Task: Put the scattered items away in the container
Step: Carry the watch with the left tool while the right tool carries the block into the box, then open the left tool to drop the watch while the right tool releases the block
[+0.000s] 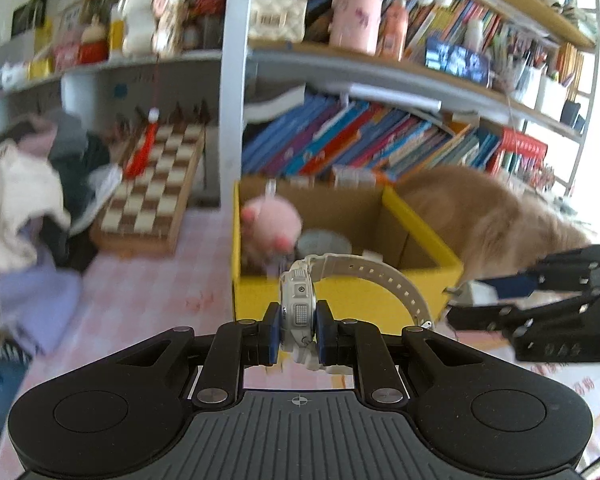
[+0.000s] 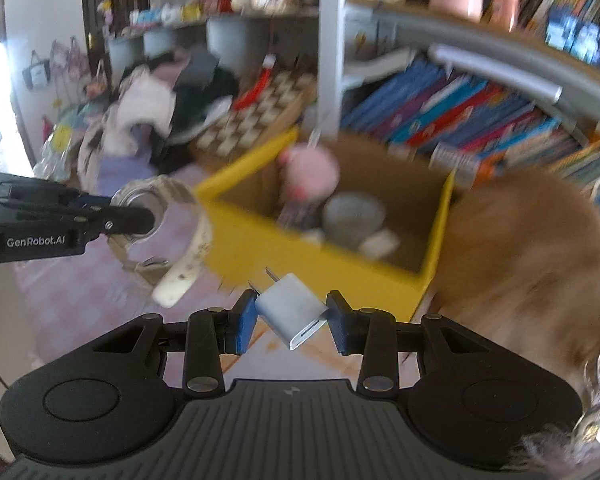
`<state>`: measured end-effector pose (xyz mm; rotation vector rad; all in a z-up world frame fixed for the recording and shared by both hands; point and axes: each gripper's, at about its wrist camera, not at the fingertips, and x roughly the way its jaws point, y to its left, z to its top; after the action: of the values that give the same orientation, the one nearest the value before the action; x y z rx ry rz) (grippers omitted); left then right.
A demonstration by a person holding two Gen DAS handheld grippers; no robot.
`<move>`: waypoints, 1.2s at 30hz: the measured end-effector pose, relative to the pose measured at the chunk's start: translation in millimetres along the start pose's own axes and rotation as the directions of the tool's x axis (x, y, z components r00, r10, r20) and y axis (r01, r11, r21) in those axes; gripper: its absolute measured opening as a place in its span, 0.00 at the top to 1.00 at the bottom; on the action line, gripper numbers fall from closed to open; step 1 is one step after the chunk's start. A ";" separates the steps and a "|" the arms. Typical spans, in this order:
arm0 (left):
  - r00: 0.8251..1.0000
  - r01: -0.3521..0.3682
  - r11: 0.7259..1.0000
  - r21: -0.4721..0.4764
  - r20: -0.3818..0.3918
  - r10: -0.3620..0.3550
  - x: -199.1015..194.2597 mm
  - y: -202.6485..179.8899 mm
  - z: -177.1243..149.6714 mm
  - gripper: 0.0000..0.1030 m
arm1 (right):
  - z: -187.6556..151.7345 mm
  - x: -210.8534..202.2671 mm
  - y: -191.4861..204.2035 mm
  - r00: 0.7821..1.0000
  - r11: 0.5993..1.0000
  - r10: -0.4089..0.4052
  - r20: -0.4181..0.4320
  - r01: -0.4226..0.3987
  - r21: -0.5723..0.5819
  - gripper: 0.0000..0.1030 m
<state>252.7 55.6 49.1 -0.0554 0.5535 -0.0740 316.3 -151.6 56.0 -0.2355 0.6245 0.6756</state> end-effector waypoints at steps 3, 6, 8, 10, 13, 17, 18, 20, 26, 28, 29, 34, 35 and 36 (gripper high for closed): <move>0.999 -0.008 1.000 0.030 0.036 0.007 6.5 -1.3 20.4 0.85 | 20.7 -0.7 -16.2 0.999 0.999 -0.028 0.047 0.029 -0.021 0.65; 0.998 -0.024 0.997 0.079 0.065 0.019 16.9 -4.1 40.5 0.85 | 38.3 6.9 -34.0 0.997 0.998 -0.038 0.063 0.041 -0.047 0.65; 0.997 -0.029 0.994 0.103 0.067 0.022 27.3 -4.7 52.2 0.85 | 50.3 15.7 -46.1 0.998 0.997 -0.036 0.060 0.040 -0.063 0.65; 0.998 -0.032 0.992 0.124 0.058 0.025 39.2 -5.3 61.5 0.85 | 62.7 28.9 -56.2 0.998 0.996 -0.032 0.049 0.036 -0.079 0.65; 1.000 -0.022 0.989 0.147 0.023 0.018 62.1 -8.9 70.1 0.85 | 80.1 52.7 -68.6 0.999 0.993 -0.043 0.028 0.046 -0.107 0.65; 0.999 -0.006 0.984 0.176 -0.040 0.013 92.8 -16.6 69.6 0.85 | 99.1 84.8 -79.1 0.999 0.994 -0.033 -0.010 0.032 -0.109 0.65; 0.998 -0.002 0.983 0.185 -0.059 0.013 100.5 -18.6 68.7 0.85 | 103.7 92.8 -81.1 0.999 0.994 -0.030 -0.018 0.028 -0.110 0.65; 0.995 0.008 0.979 0.204 -0.097 0.013 116.1 -22.9 67.1 0.85 | 109.3 111.3 -84.2 0.998 0.996 -0.016 -0.053 0.011 -0.093 0.65; 0.977 0.049 0.966 0.256 -0.214 0.007 158.9 -35.7 60.2 0.84 | 122.6 169.6 -92.3 0.984 0.999 0.039 -0.176 -0.042 -0.015 0.65; 0.967 0.062 0.961 0.270 -0.254 0.009 171.1 -39.1 56.1 0.84 | 127.0 189.0 -95.0 0.975 0.998 0.059 -0.215 -0.058 0.013 0.65; 0.963 0.065 0.959 0.276 -0.268 0.012 175.7 -40.3 54.8 0.84 | 127.1 197.8 -95.1 0.970 0.998 0.064 -0.232 -0.061 0.019 0.65; 0.944 0.085 0.954 0.287 -0.331 0.015 193.6 -43.6 48.0 0.84 | 115.9 235.4 -88.6 0.950 0.999 0.054 -0.306 -0.054 0.008 0.65; 0.940 0.093 0.953 0.288 -0.340 0.011 195.3 -44.8 47.0 0.84 | 113.7 240.8 -88.5 0.947 0.999 0.052 -0.317 -0.053 0.006 0.65; 0.937 0.101 0.952 0.289 -0.349 0.007 197.0 -46.0 46.1 0.84 | 111.8 245.3 -89.1 0.944 0.999 0.051 -0.326 -0.052 0.008 0.65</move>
<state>441.5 -5.5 -11.5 0.2501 0.8895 -0.2191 574.4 -49.9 -4.0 -0.3366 0.9503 0.6931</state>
